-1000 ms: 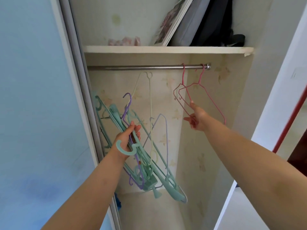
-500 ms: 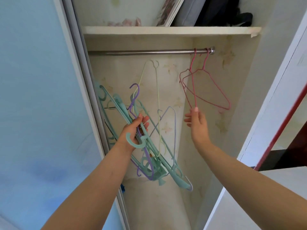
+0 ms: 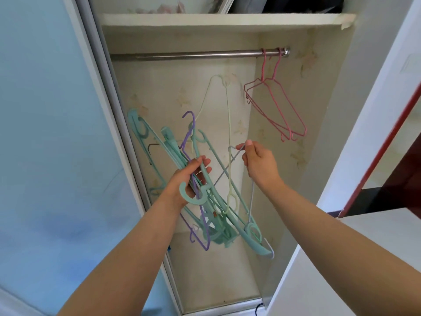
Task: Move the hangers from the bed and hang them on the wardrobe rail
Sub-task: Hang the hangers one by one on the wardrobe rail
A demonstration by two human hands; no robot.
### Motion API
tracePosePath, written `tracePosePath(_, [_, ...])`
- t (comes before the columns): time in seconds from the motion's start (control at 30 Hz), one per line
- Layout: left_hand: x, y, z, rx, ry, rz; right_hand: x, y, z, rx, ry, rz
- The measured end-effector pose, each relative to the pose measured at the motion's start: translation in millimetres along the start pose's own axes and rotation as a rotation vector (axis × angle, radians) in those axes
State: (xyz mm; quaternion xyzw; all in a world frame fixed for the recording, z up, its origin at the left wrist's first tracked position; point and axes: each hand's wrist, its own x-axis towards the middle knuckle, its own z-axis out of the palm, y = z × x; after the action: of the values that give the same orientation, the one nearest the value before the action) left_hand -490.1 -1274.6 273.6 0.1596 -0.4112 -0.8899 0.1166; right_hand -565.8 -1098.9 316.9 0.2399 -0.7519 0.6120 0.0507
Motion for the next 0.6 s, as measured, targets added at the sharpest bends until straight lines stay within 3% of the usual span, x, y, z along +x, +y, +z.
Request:
tracePosePath(0.17, [-2.1,-2.3,-2.8,0.014,-0.053,0.023,-13.0,-0.5,-1.7,-0.04,-0.031,-0.072])
tracePosePath(0.3, [-10.5,-3.6,7.0,0.015,-0.133,0.006,-7.7,-3.1,-4.2,-0.157,-0.075,-0.008])
tracePosePath(0.6, [-22.2,-12.1,8.5,0.071,-0.252,-0.003,-11.7,2.3,0.3,-0.076,-0.121,0.108])
